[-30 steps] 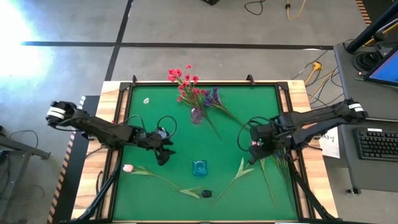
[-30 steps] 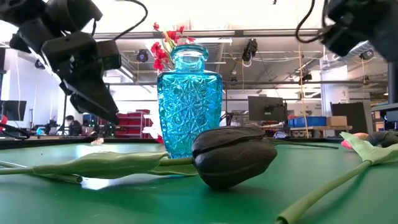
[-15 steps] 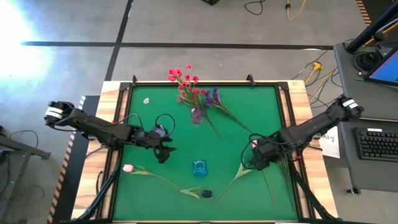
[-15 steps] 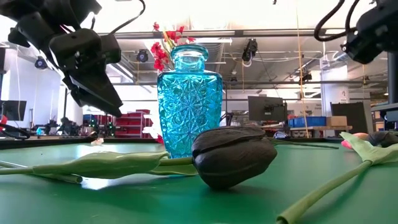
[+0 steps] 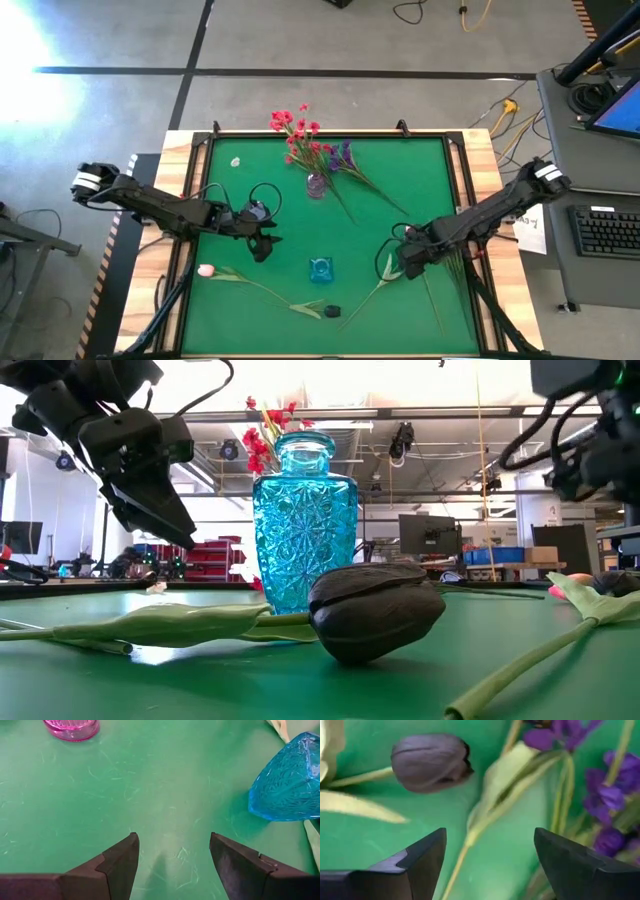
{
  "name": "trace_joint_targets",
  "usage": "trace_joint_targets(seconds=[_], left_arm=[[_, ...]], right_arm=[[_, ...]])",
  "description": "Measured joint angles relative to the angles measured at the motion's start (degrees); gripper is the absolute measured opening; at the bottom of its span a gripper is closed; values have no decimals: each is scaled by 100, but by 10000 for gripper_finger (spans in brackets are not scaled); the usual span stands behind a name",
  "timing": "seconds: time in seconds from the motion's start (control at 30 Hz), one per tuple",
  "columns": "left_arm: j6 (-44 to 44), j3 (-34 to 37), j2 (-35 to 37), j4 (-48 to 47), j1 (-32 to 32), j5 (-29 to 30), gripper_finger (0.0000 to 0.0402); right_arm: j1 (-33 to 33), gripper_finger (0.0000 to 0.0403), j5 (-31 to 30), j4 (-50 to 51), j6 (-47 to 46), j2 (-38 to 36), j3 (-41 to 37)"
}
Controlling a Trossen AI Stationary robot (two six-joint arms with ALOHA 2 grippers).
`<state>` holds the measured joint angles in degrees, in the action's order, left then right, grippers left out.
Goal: Sort flowers into vase by color
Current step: Put the right pink tulip into the purple vase
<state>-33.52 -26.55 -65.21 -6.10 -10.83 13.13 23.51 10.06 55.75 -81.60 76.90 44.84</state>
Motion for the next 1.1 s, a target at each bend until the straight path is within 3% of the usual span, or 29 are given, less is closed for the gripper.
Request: trace_joint_targets(seconds=[0.33, 0.8, 1.1], left_arm=[[0, 0, 0, 0, 0, 4, 231], [1, 2, 0, 0, -2, 214, 231], [0, 2, 0, 0, -1, 245, 231]], right_arm=[[13, 216, -126, -318, 208, 760, -21], [13, 26, -346, -424, 177, 792, -28], [13, 18, -449, -60, 46, 399, -30]])
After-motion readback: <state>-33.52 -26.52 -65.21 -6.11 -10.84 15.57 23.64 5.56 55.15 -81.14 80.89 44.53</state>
